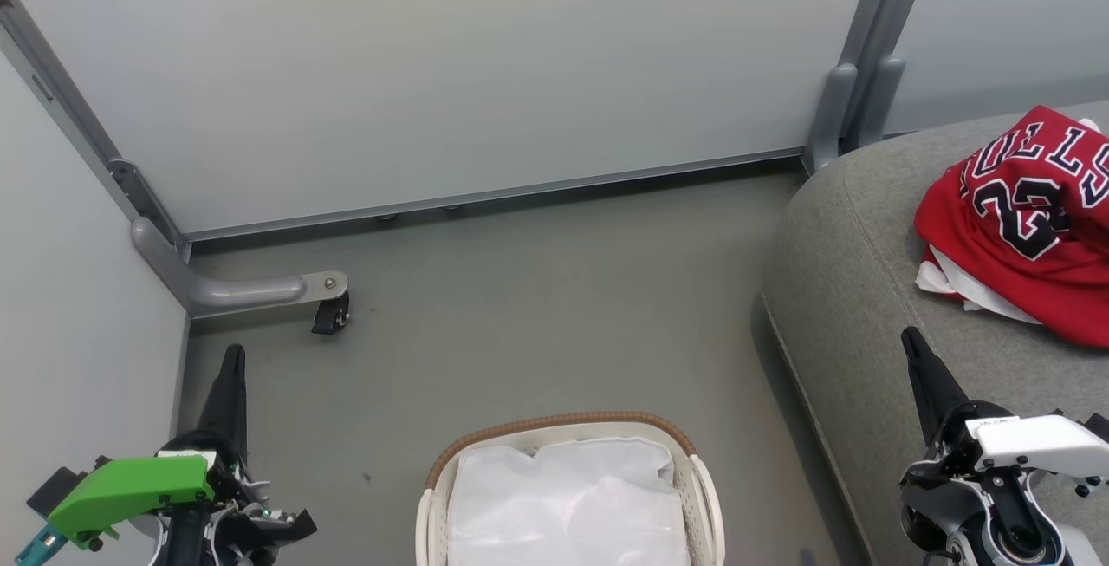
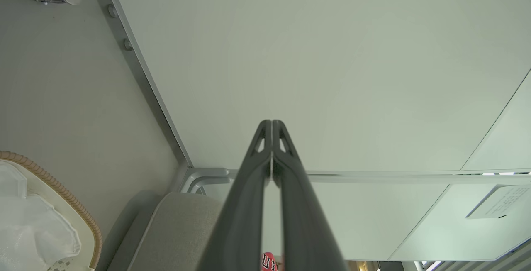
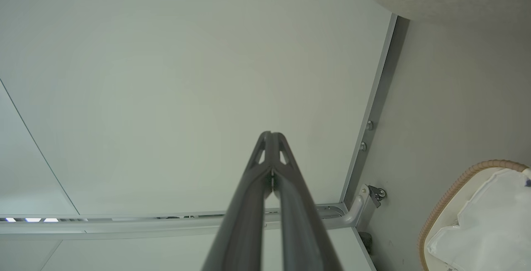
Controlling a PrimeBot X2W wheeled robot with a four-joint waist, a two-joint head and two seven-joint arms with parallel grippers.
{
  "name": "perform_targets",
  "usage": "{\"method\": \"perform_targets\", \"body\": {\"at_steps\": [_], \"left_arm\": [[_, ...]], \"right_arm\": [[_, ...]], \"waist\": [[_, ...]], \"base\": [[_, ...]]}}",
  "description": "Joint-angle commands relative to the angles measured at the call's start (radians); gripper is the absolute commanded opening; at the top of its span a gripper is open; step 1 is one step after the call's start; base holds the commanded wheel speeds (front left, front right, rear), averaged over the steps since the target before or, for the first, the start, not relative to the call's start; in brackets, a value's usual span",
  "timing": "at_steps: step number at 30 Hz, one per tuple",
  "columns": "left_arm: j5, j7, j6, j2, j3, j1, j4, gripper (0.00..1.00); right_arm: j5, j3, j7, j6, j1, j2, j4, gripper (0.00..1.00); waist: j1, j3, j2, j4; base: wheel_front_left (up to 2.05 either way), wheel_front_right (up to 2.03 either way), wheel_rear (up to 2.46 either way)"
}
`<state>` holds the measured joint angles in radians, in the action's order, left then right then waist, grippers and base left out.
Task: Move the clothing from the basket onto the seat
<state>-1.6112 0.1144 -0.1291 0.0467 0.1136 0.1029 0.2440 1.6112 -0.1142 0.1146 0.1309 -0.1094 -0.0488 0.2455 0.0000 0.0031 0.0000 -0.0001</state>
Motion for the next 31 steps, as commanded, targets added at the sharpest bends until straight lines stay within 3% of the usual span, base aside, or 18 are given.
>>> {"method": "perform_targets", "body": {"at_steps": [1,31], "left_arm": [[-0.003,0.003,-0.003,0.007,0.002,0.012,0.000,0.00],[-0.003,0.003,-0.003,0.006,0.002,0.011,-0.001,0.00]], "right_arm": [[0.003,-0.002,0.003,0.000,0.002,-0.002,-0.004,0.00],[0.003,-0.002,0.003,0.000,0.002,-0.002,-0.003,0.00]], "waist": [[0.0000,0.000,0.0000,0.000],[0.0000,0.000,0.0000,0.000]], "base": [[0.00,0.00,0.00],[0.00,0.00,0.00]]}}
